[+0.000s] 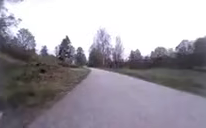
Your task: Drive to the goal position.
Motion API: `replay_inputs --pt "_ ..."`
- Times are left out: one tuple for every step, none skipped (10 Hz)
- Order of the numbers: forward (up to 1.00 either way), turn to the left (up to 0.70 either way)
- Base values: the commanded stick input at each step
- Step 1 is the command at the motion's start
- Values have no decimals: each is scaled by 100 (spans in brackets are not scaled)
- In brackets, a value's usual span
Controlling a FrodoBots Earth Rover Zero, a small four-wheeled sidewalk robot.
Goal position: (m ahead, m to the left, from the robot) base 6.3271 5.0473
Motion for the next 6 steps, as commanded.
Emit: replay_inputs --pt "100 0" --pt "100 0" --pt "100 0" --pt "100 0" --pt "100 0" --pt "100 0"
